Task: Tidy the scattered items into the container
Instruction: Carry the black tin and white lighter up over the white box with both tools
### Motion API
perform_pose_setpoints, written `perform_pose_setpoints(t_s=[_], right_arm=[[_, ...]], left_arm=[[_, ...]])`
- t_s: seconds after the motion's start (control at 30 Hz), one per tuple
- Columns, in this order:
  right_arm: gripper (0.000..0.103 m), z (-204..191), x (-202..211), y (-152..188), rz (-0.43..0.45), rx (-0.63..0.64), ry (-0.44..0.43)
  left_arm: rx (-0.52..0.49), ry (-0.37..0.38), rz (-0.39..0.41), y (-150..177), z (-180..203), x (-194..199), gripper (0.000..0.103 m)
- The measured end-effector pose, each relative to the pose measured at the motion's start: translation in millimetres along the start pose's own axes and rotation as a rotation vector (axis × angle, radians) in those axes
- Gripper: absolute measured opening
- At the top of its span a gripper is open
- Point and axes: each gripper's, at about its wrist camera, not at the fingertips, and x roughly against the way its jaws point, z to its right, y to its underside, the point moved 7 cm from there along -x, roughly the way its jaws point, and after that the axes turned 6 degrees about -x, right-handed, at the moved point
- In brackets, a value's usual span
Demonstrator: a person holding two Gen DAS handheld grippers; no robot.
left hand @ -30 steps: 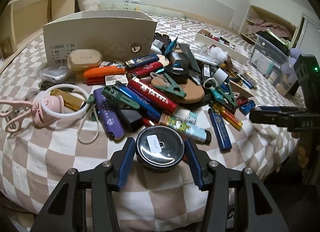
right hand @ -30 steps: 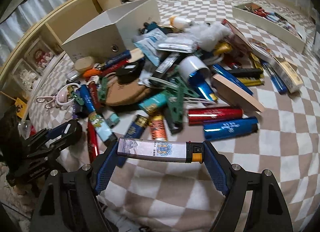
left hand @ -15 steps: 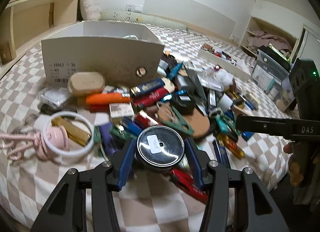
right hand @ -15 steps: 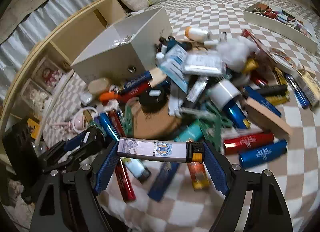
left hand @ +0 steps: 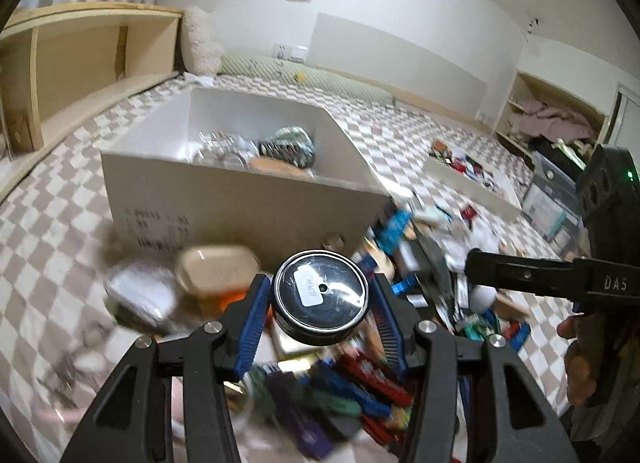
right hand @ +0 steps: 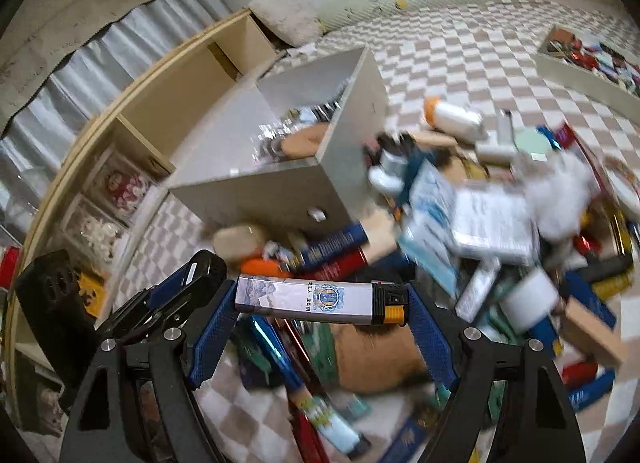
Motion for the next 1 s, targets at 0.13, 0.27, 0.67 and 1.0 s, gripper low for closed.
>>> perform_pose_setpoints(t_s=[0.13, 0.27, 0.67, 1.0], right_arm=[[0.082, -12.5, -4.6, -24.8, 0.024, 0.017, -0.017], [0.082, -29.1, -9.6, -45.2, 0.044, 0.045, -0.039], [0.082, -57.3, -42.4, -94.1, 0.038, 0.034, -0.08], [0.082, -58.7, -85.9, -107.5, -0.034, -0.021, -0.035]], left_arm=[[0.007, -0.023, 0.034, -22.5, -17.0, -1.3, 0.051], [0.003, -0.049, 0.08, -46.7, -30.5, 0.7, 0.051], [0.005, -0.118, 0.069, -88.0, -62.5, -21.0, 0.051], [0.052, -0.121, -0.009, -100.6, -88.3, -43.2, 0.051]])
